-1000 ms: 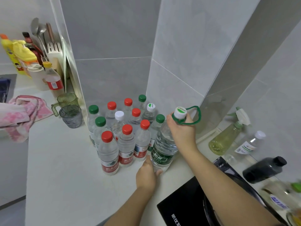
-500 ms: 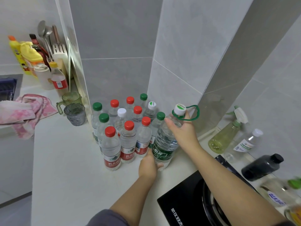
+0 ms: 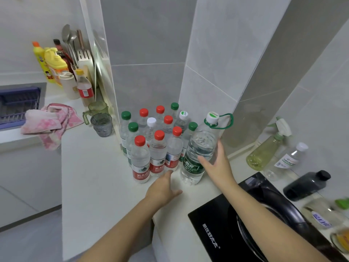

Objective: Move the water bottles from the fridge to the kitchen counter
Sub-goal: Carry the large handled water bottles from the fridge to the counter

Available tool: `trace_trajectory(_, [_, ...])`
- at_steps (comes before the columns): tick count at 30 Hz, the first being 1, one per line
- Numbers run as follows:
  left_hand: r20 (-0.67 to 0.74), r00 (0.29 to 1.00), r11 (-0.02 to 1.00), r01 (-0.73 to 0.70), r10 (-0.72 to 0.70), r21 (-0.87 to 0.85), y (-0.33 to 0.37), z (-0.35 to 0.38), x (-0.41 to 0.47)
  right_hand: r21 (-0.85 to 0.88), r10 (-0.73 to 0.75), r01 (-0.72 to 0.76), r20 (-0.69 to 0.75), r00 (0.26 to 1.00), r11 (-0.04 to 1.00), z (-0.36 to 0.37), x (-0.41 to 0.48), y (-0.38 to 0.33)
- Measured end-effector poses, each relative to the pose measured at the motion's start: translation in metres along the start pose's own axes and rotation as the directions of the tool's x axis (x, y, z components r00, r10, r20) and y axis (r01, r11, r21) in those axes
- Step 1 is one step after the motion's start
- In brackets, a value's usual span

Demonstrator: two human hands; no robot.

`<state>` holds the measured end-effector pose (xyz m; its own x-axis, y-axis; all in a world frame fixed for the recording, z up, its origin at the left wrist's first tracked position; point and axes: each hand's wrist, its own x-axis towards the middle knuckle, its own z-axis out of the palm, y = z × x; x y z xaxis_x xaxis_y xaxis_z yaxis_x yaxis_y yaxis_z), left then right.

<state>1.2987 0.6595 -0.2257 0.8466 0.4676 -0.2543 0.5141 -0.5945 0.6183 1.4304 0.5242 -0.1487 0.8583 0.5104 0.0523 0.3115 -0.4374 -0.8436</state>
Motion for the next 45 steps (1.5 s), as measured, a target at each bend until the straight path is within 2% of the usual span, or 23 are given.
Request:
trace_trajectory(2, [-0.036, 0.999, 0.999, -0.011, 0.013, 0.047, -0.012, -0.014, -0.024, -0.05, 0.104, -0.101, 0.063, 0.993, 0.994, 0.008, -0.018, 0.01])
trace_trajectory(5, [-0.111, 0.994, 0.996, 0.0, 0.01, 0.085, -0.028, -0.035, -0.06, -0.14, 0.315, -0.291, 0.2, 0.928, 0.946, 0.029, -0.047, 0.014])
trace_trajectory(7, [-0.175, 0.985, 0.995, 0.01, 0.007, 0.095, -0.039, -0.045, -0.083, -0.171, 0.339, -0.299, 0.312, 0.887, 0.939, 0.049, -0.061, 0.011])
trace_trajectory(10, [-0.276, 0.961, 0.992, 0.063, -0.032, 0.106, -0.06, -0.056, -0.118, -0.22, 0.275, -0.193, 0.441, 0.854, 0.956, 0.08, -0.08, -0.008])
trace_trajectory(13, [-0.378, 0.92, 0.983, 0.152, -0.104, 0.099, -0.084, -0.063, -0.153, -0.287, 0.145, 0.02, 0.539, 0.829, 0.958, 0.108, -0.098, -0.027])
trace_trajectory(17, [-0.447, 0.866, 0.948, 0.3, -0.223, 0.108, -0.119, -0.066, -0.21, -0.402, -0.005, 0.318, 0.614, 0.789, 0.858, 0.143, -0.121, -0.045])
trace_trajectory(21, [-0.457, 0.813, 0.897, 0.437, -0.362, 0.066, -0.152, -0.063, -0.272, -0.466, -0.02, 0.487, 0.707, 0.707, 0.739, 0.176, -0.152, -0.07])
trace_trajectory(29, [-0.561, 0.607, 0.771, 0.629, -0.564, -0.094, -0.202, -0.058, -0.419, -0.317, -0.126, 0.734, 0.869, 0.478, 0.601, 0.256, -0.274, -0.13])
trace_trajectory(39, [-0.64, 0.379, 0.664, 0.692, -0.668, -0.283, -0.244, -0.039, -0.623, -0.059, -0.36, 0.888, 0.9, 0.244, 0.456, 0.312, -0.455, -0.194])
trace_trajectory(42, [-0.654, 0.285, 0.618, 0.7, -0.701, -0.358, -0.245, -0.03, -0.668, 0.023, -0.375, 0.917, 0.916, 0.139, 0.398, 0.32, -0.5, -0.205])
trace_trajectory(45, [-0.677, 0.172, 0.569, 0.705, -0.715, -0.422, -0.241, -0.019, -0.704, 0.128, -0.382, 0.939, 0.924, 0.004, 0.318, 0.328, -0.536, -0.216])
